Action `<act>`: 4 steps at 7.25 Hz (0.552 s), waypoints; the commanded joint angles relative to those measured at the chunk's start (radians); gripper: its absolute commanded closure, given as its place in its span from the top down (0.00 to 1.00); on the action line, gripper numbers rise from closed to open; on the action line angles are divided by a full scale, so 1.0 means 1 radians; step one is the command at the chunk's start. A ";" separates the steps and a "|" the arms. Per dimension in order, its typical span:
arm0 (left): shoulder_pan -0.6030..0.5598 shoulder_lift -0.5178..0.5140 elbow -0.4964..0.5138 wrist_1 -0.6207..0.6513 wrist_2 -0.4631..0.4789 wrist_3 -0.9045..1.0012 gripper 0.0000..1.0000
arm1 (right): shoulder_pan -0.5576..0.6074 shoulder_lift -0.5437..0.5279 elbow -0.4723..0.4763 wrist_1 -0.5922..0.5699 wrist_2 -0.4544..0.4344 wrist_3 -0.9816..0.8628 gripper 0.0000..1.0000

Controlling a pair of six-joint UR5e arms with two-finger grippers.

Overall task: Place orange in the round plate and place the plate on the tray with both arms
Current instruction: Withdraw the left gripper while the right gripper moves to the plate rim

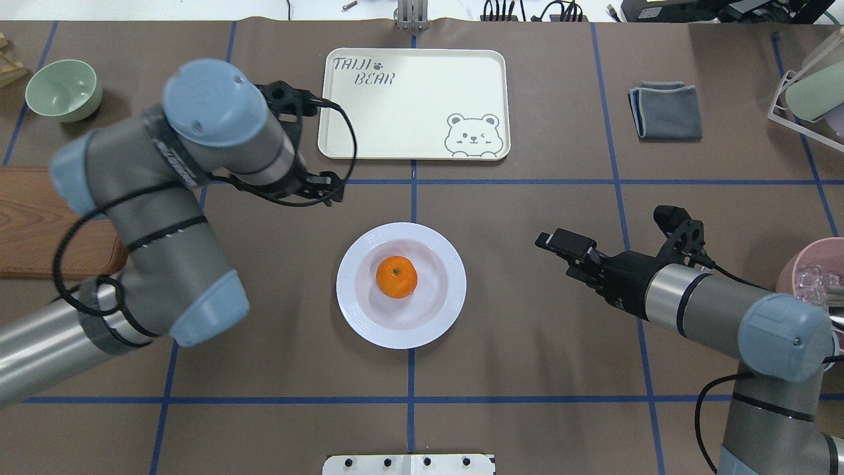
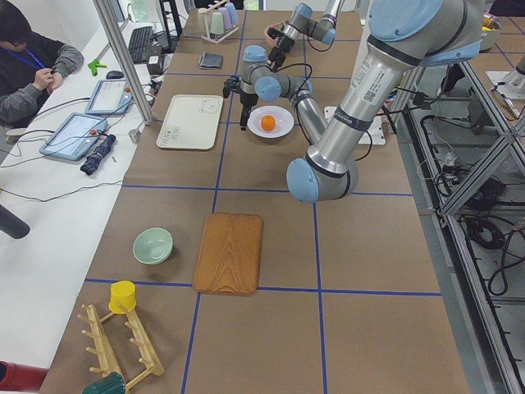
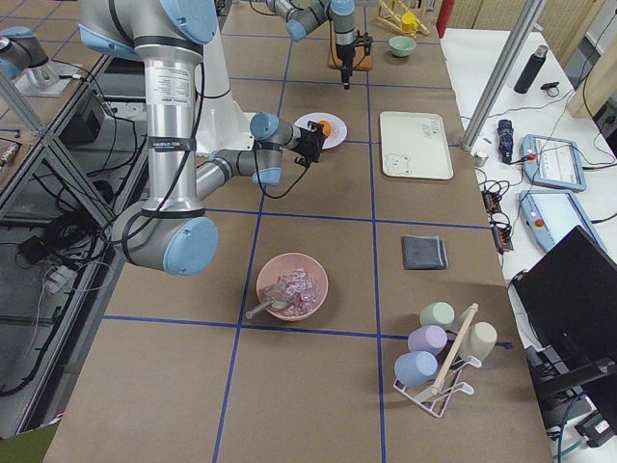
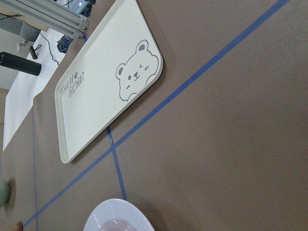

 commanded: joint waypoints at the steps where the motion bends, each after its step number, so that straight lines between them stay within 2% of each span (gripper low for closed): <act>1: -0.252 0.163 -0.005 0.010 -0.139 0.372 0.98 | -0.087 0.018 -0.001 -0.009 -0.099 0.104 0.95; 2: -0.361 0.234 0.052 0.009 -0.148 0.647 0.98 | -0.130 0.018 0.000 -0.009 -0.148 0.117 0.95; 3: -0.487 0.265 0.121 -0.002 -0.179 0.917 0.98 | -0.155 0.019 0.002 -0.009 -0.158 0.131 0.95; 4: -0.605 0.333 0.160 -0.008 -0.244 0.994 0.98 | -0.192 0.041 -0.007 -0.009 -0.199 0.145 0.96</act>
